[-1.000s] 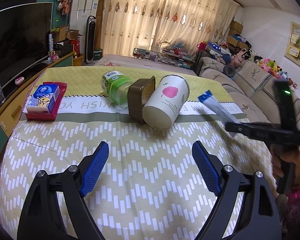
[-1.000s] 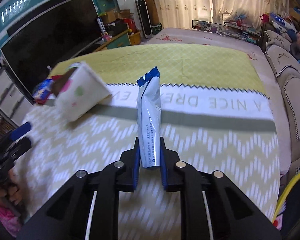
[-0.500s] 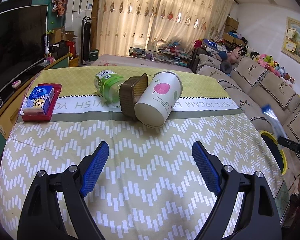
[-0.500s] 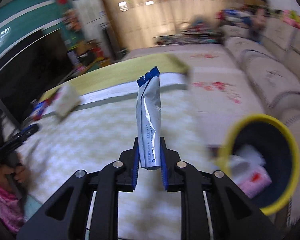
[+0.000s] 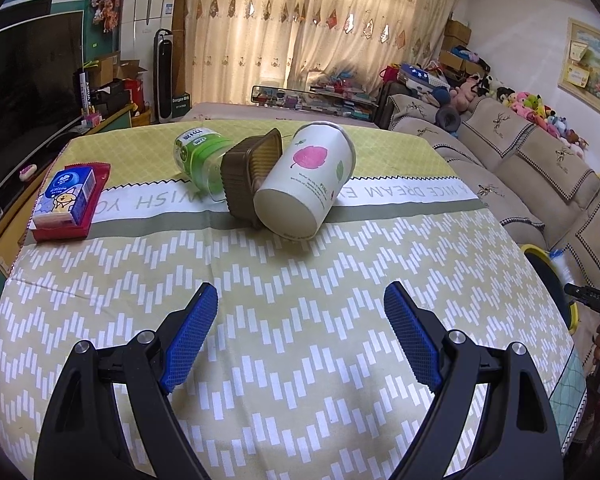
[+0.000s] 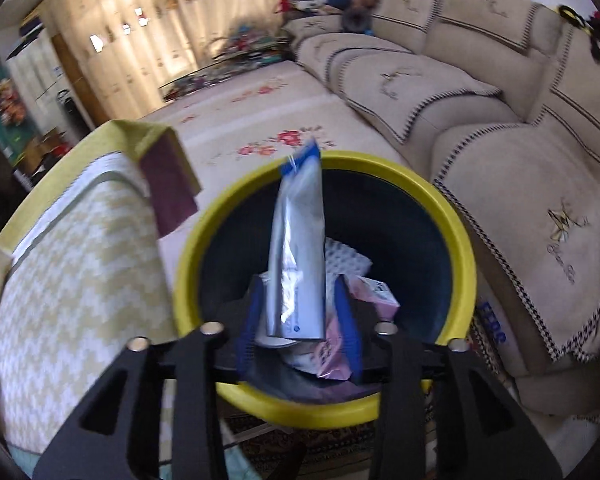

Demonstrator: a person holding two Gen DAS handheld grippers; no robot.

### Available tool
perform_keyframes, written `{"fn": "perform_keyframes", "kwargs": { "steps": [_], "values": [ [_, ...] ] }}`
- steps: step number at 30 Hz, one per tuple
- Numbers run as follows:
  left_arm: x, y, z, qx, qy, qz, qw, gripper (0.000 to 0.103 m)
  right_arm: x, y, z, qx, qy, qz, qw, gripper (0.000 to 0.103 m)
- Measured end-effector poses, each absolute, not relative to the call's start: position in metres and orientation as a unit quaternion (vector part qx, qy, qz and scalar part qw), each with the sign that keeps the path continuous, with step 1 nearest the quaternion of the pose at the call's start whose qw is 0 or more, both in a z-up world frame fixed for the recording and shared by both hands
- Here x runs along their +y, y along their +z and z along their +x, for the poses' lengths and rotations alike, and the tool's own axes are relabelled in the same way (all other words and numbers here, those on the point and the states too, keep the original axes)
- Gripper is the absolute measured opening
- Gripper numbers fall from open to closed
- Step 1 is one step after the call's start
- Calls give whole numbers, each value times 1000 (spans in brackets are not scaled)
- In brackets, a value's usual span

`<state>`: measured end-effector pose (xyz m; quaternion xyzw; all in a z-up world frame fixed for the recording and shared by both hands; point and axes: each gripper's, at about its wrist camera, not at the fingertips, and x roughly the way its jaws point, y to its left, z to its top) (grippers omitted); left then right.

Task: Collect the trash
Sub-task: 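Carry the wrapper with the right gripper over the bin and release, then grasp the white paper cup with pink leaf using the left gripper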

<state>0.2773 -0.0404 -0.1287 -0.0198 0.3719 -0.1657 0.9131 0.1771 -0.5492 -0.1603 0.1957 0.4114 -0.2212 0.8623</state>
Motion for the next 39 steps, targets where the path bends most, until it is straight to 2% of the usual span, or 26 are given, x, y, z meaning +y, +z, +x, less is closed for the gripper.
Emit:
{"fn": "perform_keyframes", "kwargs": {
  "steps": [9, 17, 28, 39],
  "values": [
    [-43, -129, 279, 374, -169, -16, 912, 84, -541, -158, 171, 395, -223, 198, 869, 45],
    [-61, -120, 286, 393, -196, 12, 899, 84, -525, -145, 176, 381, -187, 204, 882, 48],
    [-90, -92, 339, 368, -218, 59, 902, 81, -524, -144, 167, 373, -173, 219, 885, 50],
    [-113, -99, 391, 375, -191, 112, 900, 81, -531, -150, 165, 375, -164, 236, 881, 52]
  ]
}}
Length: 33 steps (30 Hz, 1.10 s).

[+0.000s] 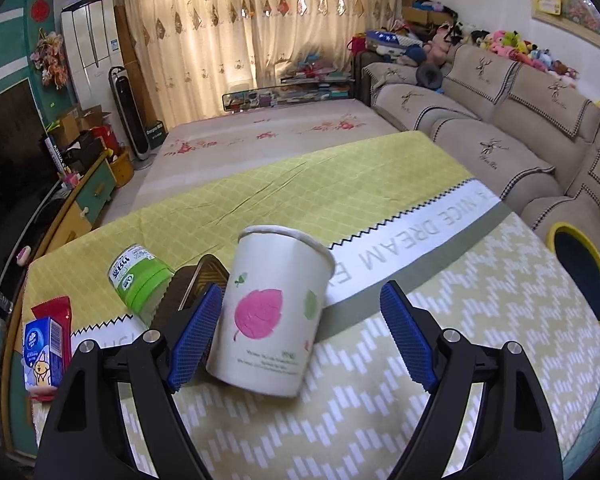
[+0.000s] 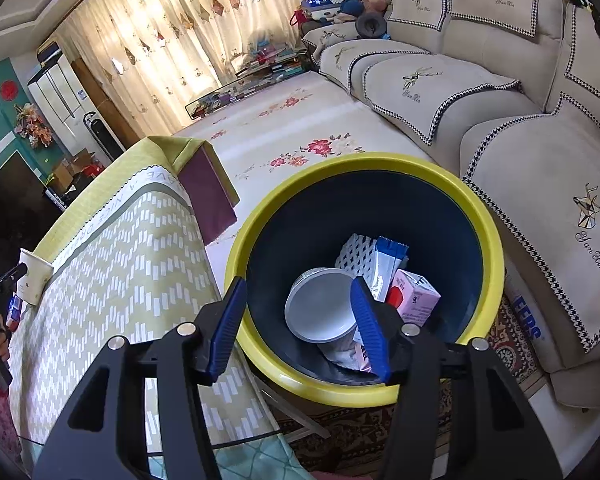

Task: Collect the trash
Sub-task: 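Grasp the white paper cup with pink leaf using the left gripper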

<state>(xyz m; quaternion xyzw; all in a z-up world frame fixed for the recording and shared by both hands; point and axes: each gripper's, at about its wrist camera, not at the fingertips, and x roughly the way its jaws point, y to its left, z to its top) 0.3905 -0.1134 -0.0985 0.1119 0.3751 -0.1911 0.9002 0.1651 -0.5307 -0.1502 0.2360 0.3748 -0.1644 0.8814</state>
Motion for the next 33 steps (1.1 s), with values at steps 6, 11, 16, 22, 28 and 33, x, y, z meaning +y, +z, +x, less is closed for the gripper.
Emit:
{"fn": "perform_keyframes", "kwargs": {
  "steps": [6, 11, 16, 22, 28, 33],
  "values": [
    [-119, -113, 405, 388, -183, 135, 893, 80, -529, -159, 172, 385, -155, 242, 877, 52],
    [-121, -123, 418, 404, -174, 136, 888, 74, -528, -163, 175, 390, -152, 243, 875, 52],
    [-131, -133, 420, 410, -172, 148, 884, 56, -527, -163, 175, 391, -150, 243, 875, 52],
    [-135, -129, 407, 407, -177, 138, 885, 51, -525, -159, 174, 386, -145, 243, 878, 52],
    [-141, -111, 375, 397, -197, 137, 886, 51, -523, -148, 167, 372, -137, 243, 885, 52],
    [-163, -98, 339, 390, -234, 131, 881, 51, -522, -139, 157, 361, -132, 240, 891, 52]
  ]
}}
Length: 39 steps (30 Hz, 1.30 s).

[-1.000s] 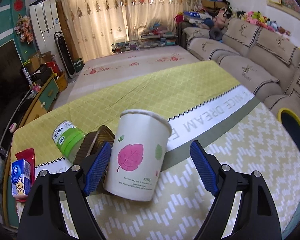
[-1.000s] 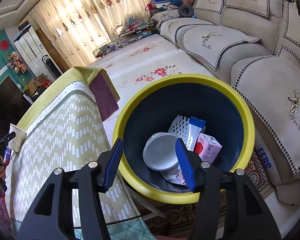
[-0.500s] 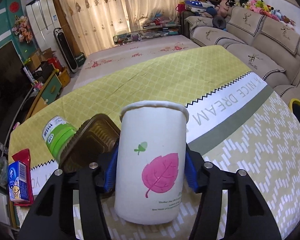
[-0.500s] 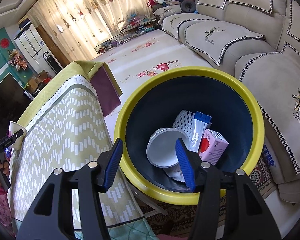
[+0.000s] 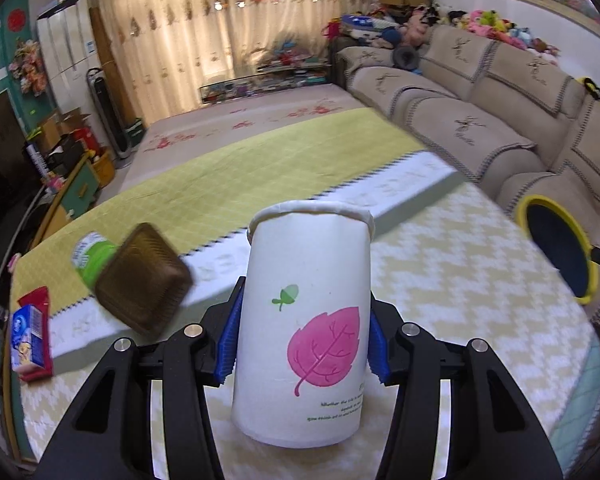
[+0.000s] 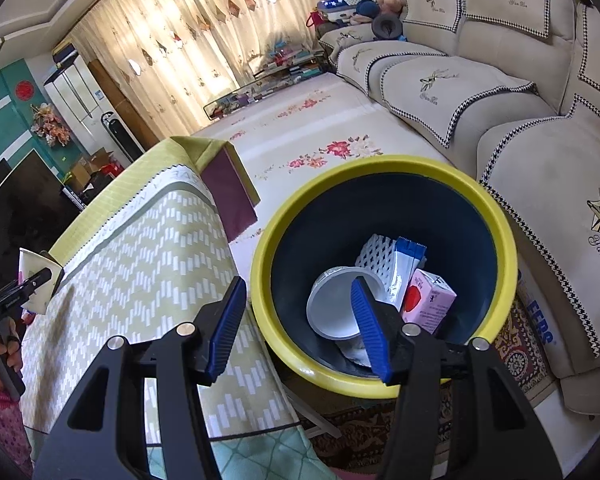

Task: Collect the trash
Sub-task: 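Grasp the white paper cup with pink leaf using the left gripper, then carry the paper cup with the left gripper over the bin and release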

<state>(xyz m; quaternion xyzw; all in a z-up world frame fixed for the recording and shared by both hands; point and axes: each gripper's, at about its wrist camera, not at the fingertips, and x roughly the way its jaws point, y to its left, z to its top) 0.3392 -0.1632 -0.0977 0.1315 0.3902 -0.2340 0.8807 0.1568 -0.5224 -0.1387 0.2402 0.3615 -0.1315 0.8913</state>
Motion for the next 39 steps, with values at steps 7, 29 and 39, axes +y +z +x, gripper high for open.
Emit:
{"fn": "perform_keyframes", "kwargs": {
  "steps": [7, 29, 39],
  "values": [
    [-231, -85, 290, 379, -309, 140, 861, 51, -531, -124, 134, 345, -145, 231, 898, 52],
    [-530, -131, 230, 406, -463, 228, 754, 55, -614, -133, 40, 324, -238, 264, 877, 56],
    [-528, -128, 236, 406, -446, 211, 770, 81, -616, -137, 37, 322, -237, 274, 875, 60]
  ]
}}
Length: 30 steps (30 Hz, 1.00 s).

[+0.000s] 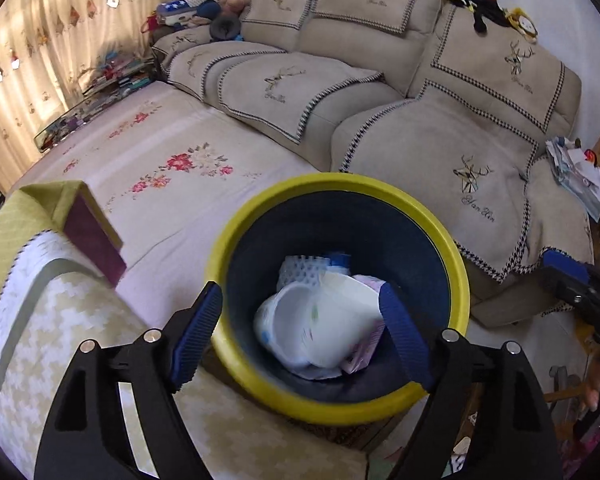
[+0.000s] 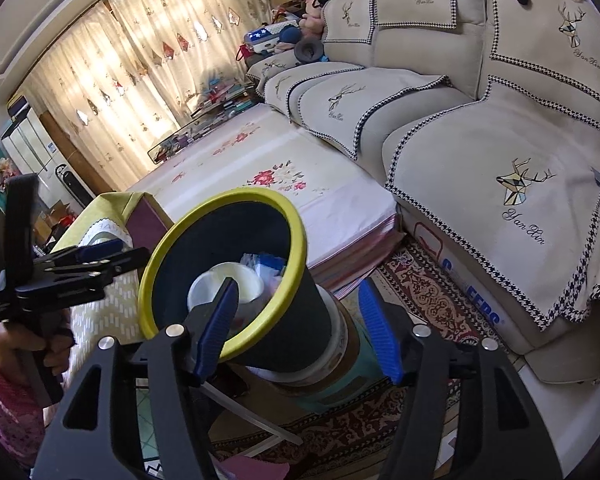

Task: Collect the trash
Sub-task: 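Carry the paper cup with the left gripper over the bin and release, then grasp the brown square container with the right gripper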

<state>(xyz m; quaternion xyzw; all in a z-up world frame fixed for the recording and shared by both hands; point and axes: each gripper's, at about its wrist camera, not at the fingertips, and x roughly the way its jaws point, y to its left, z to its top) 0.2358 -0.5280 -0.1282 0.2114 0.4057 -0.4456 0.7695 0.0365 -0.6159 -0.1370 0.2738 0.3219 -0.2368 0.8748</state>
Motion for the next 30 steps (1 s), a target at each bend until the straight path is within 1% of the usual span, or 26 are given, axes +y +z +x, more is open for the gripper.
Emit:
{"fn": "perform_keyframes", "kwargs": {
  "steps": [5, 11, 19, 24, 30],
  "values": [
    [-466, -102, 243, 398, -435, 162, 791, 86, -603, -138, 52, 332, -217, 267, 879, 60],
    [-350, -83, 253, 384, -391, 100, 830, 88, -565, -140, 91, 355, -168, 242, 887, 61],
    [-183, -82, 267, 345, -271, 52, 897, 90, -491, -135, 165, 383, -83, 199, 898, 61],
    [-70, -87, 284, 324, -166, 15, 931, 90, -424, -118, 216, 388, -22, 152, 909, 61],
    [22, -92, 290, 317, -86, -16, 944, 90, -344, -96, 276, 388, 43, 96, 916, 61]
  ]
}}
